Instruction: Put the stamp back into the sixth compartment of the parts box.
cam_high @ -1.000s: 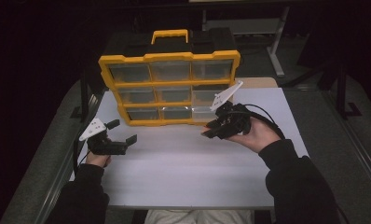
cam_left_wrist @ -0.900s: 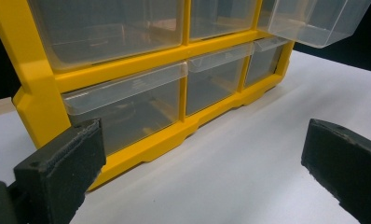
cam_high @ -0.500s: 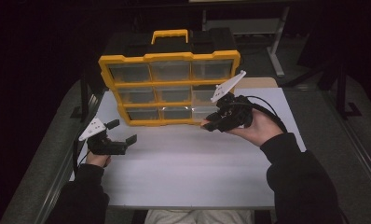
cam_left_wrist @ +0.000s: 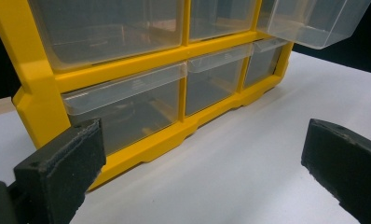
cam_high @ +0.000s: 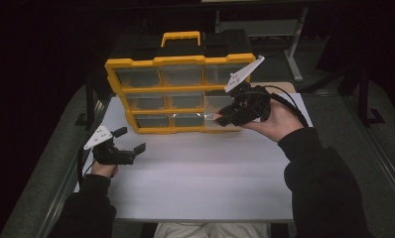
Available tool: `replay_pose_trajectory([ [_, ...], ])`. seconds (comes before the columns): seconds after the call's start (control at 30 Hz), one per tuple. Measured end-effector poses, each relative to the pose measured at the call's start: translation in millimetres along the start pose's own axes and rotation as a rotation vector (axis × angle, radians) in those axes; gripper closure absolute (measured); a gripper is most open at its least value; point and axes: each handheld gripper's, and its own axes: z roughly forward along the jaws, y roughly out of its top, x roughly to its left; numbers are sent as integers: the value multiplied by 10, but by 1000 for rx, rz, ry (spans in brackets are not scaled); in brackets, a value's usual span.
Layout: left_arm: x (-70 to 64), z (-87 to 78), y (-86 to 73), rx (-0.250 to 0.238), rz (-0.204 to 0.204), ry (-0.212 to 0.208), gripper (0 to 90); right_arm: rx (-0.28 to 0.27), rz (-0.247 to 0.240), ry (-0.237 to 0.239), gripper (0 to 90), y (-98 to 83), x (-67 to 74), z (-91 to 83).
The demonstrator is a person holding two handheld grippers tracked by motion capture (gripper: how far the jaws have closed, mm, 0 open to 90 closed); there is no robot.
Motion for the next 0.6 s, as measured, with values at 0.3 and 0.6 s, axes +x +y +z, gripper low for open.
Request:
replay_pose_trajectory([
  [0.3, -6, 4, -1, 3, 1, -5, 0, -1, -3, -18, 652, 115, -35, -62],
  [0.6, -4, 1, -2, 2, -4, -5, 0, -15, 21, -33, 651, 187, -159, -145],
])
